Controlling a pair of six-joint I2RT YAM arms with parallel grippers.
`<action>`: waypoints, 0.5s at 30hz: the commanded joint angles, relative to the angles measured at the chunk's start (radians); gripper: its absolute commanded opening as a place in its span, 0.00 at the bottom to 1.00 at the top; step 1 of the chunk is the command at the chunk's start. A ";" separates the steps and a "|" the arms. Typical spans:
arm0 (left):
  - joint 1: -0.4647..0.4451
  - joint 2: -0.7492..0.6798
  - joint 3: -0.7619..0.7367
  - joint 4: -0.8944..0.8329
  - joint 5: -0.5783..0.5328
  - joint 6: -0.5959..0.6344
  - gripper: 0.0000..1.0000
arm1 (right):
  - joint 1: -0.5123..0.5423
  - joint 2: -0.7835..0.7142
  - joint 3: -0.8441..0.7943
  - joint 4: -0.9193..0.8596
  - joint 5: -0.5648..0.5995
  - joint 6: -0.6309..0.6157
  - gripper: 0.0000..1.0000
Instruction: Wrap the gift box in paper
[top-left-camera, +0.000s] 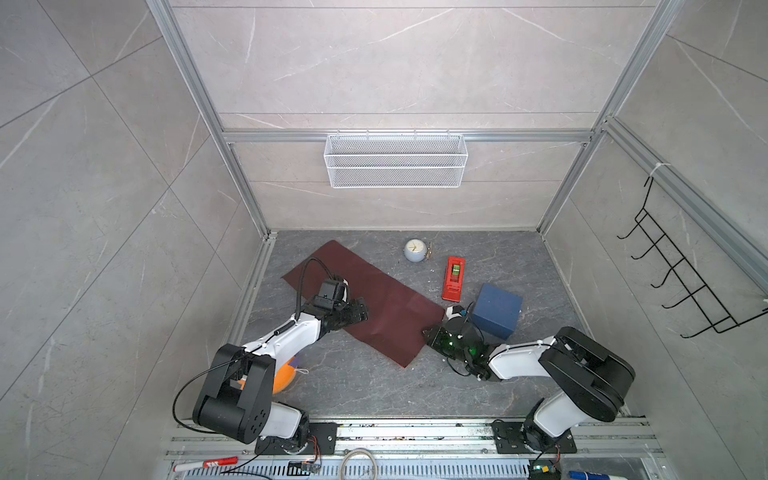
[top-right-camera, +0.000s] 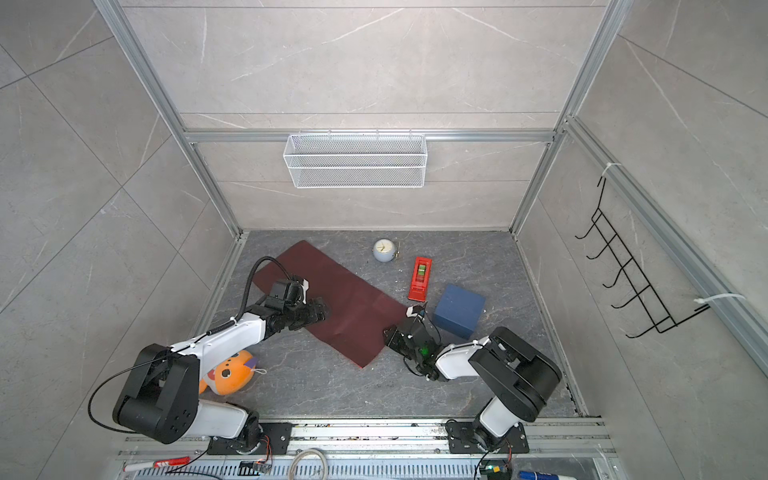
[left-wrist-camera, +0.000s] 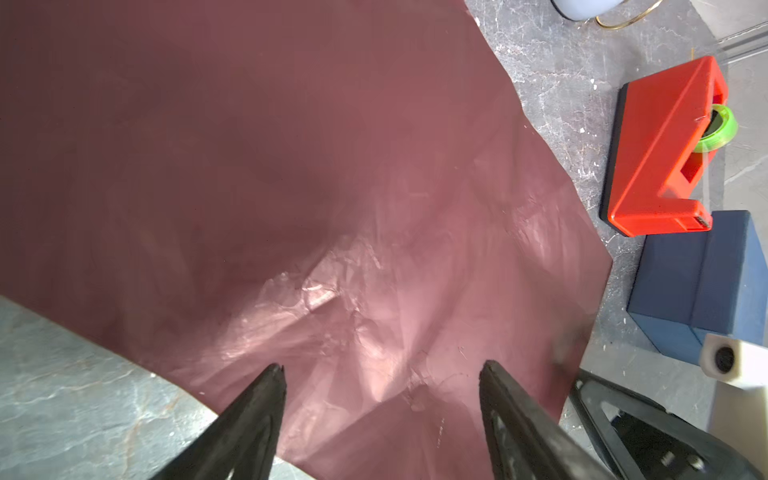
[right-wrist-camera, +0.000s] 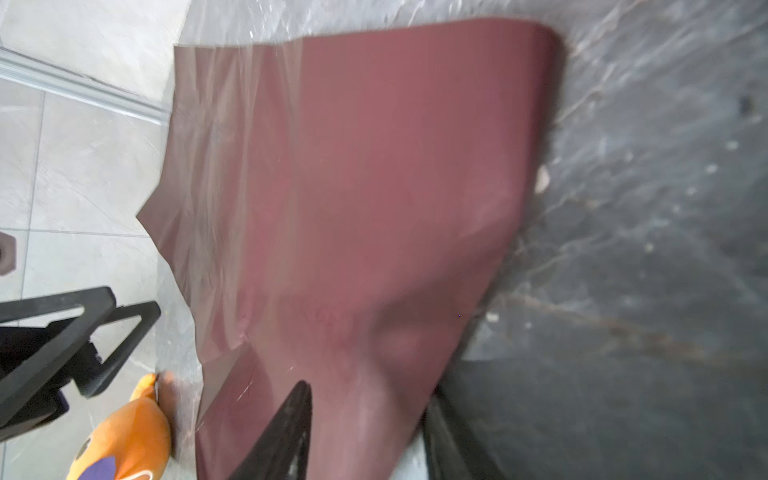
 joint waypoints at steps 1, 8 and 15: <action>0.003 0.001 0.035 0.029 0.011 0.002 0.76 | 0.002 0.051 -0.018 0.159 0.033 -0.029 0.41; 0.013 0.036 0.049 0.051 0.015 -0.021 0.76 | 0.002 0.128 0.008 0.250 0.039 -0.039 0.31; 0.029 0.103 0.104 0.072 0.017 -0.048 0.76 | -0.001 0.144 0.041 0.249 0.050 -0.057 0.10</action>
